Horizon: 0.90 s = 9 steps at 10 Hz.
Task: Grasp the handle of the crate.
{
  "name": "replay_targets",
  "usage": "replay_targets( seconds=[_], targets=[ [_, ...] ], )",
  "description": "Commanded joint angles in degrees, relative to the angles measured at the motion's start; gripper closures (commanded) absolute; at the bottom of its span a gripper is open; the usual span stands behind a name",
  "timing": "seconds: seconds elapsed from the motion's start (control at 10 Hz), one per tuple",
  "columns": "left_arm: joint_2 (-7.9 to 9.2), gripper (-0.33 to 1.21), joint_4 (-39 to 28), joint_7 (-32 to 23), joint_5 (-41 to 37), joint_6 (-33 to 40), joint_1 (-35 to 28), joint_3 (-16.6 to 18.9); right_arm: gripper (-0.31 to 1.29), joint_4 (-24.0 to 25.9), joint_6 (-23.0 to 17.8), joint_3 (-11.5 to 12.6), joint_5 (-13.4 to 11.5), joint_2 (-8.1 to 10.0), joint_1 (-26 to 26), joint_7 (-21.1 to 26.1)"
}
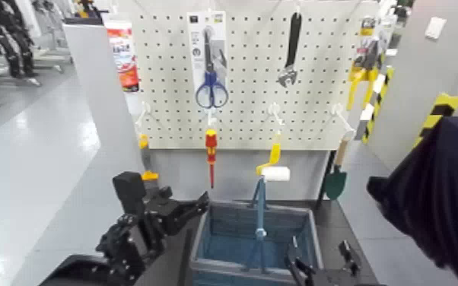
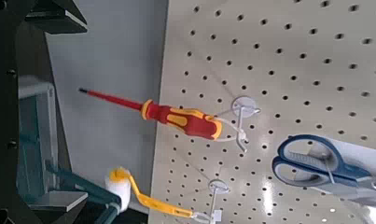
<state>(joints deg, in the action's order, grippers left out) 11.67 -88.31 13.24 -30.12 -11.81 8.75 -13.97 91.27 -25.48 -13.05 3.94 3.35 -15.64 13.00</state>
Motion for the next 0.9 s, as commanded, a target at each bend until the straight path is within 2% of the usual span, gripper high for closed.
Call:
replay_targets(
  seconds=[0.1,0.4,0.7,0.9],
  targets=[
    [1.25,0.05,0.6,-0.1,-12.7,-9.7,3.9,-1.5,0.14,-0.1,-0.2,0.0,0.1,0.08,0.1,0.0],
    [1.78,0.05,2.5,1.8,-24.0,-18.8,8.3,-2.3,0.14,-0.2,-0.4,-0.2,0.2,0.25,0.3,0.0],
    [2.13,0.07,5.6,0.2,-35.4,-26.4,11.0,-2.4,0.14,-0.3,-0.6,-0.3,0.2,0.17,0.4,0.0],
    [2.13,0.07,9.1,-0.1,-42.5,-29.5,13.3,-4.0,0.14,-0.4,-0.8,-0.4,0.3,0.17,0.4,0.0]
  ],
)
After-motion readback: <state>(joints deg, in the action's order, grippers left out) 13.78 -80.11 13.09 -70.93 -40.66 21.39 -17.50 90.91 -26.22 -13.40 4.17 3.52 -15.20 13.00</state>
